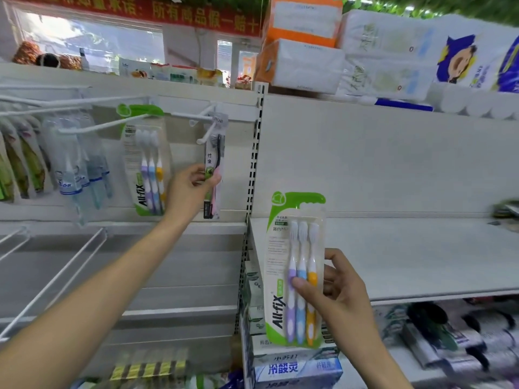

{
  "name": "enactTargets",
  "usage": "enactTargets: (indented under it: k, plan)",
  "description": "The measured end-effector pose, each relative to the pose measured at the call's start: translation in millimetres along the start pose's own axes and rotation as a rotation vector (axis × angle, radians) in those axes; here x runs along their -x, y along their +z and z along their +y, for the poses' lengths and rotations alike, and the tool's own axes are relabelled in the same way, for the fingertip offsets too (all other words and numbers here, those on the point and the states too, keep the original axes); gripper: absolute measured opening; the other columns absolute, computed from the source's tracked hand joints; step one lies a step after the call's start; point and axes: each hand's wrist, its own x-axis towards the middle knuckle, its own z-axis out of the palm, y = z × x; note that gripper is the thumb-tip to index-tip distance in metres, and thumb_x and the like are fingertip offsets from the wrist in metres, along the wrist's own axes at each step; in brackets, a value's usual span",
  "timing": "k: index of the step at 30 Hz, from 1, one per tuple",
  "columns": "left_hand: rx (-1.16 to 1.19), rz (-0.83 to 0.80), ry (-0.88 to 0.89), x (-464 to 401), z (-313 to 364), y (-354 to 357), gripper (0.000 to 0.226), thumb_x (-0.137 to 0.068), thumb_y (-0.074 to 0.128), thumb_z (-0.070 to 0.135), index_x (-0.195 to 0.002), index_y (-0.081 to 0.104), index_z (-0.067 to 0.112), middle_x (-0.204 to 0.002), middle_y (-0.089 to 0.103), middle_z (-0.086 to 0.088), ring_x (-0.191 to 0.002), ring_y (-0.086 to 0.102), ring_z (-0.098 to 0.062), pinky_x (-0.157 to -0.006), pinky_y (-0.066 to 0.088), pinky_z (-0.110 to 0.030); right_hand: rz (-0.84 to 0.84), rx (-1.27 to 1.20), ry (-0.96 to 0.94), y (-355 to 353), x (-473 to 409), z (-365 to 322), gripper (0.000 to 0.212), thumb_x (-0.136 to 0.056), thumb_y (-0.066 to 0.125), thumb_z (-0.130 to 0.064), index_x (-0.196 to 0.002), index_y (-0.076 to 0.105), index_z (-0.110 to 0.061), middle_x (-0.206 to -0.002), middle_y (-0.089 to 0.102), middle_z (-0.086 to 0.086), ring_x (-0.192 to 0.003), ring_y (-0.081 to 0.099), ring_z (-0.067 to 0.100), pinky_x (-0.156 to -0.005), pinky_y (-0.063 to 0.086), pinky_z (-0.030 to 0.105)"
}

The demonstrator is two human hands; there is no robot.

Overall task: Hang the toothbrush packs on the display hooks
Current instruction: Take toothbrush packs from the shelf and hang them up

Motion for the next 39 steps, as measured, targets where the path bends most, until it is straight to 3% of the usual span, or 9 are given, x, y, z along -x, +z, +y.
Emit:
enactTargets:
  k: [6,9,12,16,19,23,28,33,39]
  plan:
    - [-0.056,-0.053,0.047,-4,-15,-5,0.019,-0.09,0.07,0.035,-0.097,0.071,0.017,-0.092,0.071,0.004,-0.095,0.066,-0.014,-0.086,0.049,-0.027,0.009,0.003,-0.002,11,-10,4,0.027,-0.084,0.075,-0.009,-0.106,0.06,-0.016,-0.088,0.077,0.007,-0.08,0.074,0.023,-0.067,0.056,0.023]
    - [-0.079,-0.078,0.072,-3,-20,-9,0.021,-0.091,0.067,0.04,-0.097,0.071,0.019,-0.094,0.072,0.004,-0.096,0.066,-0.014,-0.092,0.052,-0.036,0.005,-0.013,0.008,19,-12,5,0.029,-0.083,0.076,-0.012,-0.107,0.06,-0.015,-0.088,0.077,0.008,-0.08,0.075,0.023,-0.066,0.056,0.023]
    - [-0.098,-0.126,0.068,1,-24,-14,0.009,-0.092,0.069,0.026,-0.1,0.066,0.026,-0.094,0.068,0.013,-0.09,0.064,-0.005,-0.092,0.054,-0.037,-0.008,-0.025,0.011,29,-13,5,0.03,-0.082,0.076,-0.012,-0.108,0.06,-0.015,-0.088,0.077,0.008,-0.08,0.074,0.021,-0.065,0.054,0.02]
    - [-0.126,-0.159,0.046,18,-34,-29,0.047,-0.088,0.072,0.016,-0.13,0.053,0.024,-0.116,0.06,0.012,-0.092,0.064,-0.005,-0.081,0.053,-0.025,-0.039,-0.019,0.008,45,-15,4,0.029,-0.082,0.076,-0.013,-0.107,0.061,-0.017,-0.088,0.077,0.006,-0.08,0.074,0.02,-0.066,0.055,0.02]
    - [-0.136,-0.151,0.056,38,-44,-48,0.052,-0.087,0.073,0.016,-0.128,0.048,0.035,-0.13,0.056,0.007,-0.105,0.062,-0.013,-0.091,0.051,-0.031,-0.057,-0.025,0.005,59,-16,0,0.03,-0.081,0.075,-0.016,-0.107,0.06,-0.016,-0.089,0.078,0.004,-0.081,0.075,0.018,-0.066,0.055,0.02]
    - [-0.024,-0.248,0.009,82,-45,-72,0.016,-0.094,0.063,0.033,-0.109,0.064,0.032,-0.111,0.07,0.015,-0.095,0.067,-0.009,-0.087,0.054,-0.035,-0.092,-0.049,-0.008,79,-16,-5,0.031,-0.08,0.075,-0.018,-0.106,0.06,-0.016,-0.09,0.078,0.003,-0.083,0.075,0.018,-0.067,0.057,0.022]
    - [0.215,-0.515,-0.15,138,-31,-100,0.042,-0.085,0.066,0.046,-0.111,0.066,0.014,-0.103,0.074,-0.003,-0.088,0.071,-0.021,-0.079,0.056,-0.039,-0.121,-0.07,-0.04,107,-15,-9,0.034,-0.08,0.078,-0.016,-0.11,0.061,-0.017,-0.094,0.077,0.005,-0.087,0.075,0.02,-0.07,0.057,0.023]
    - [0.135,-0.606,-0.228,165,-29,-116,0.039,-0.079,0.082,0.02,-0.115,0.068,0.026,-0.106,0.076,0.006,-0.096,0.071,-0.014,-0.086,0.055,-0.024,-0.151,-0.062,-0.091,131,-14,-14,0.034,-0.081,0.08,-0.01,-0.109,0.063,-0.018,-0.098,0.077,0.002,-0.09,0.074,0.018,-0.075,0.059,0.029]
    - [0.173,-0.46,-0.207,178,-38,-135,0.032,-0.083,0.076,0.008,-0.114,0.071,0.016,-0.107,0.077,-0.002,-0.102,0.072,-0.021,-0.09,0.055,-0.034,-0.221,-0.04,-0.149,154,-12,-20,0.032,-0.08,0.081,-0.012,-0.107,0.064,-0.016,-0.099,0.077,-0.001,-0.092,0.074,0.017,-0.08,0.061,0.037]
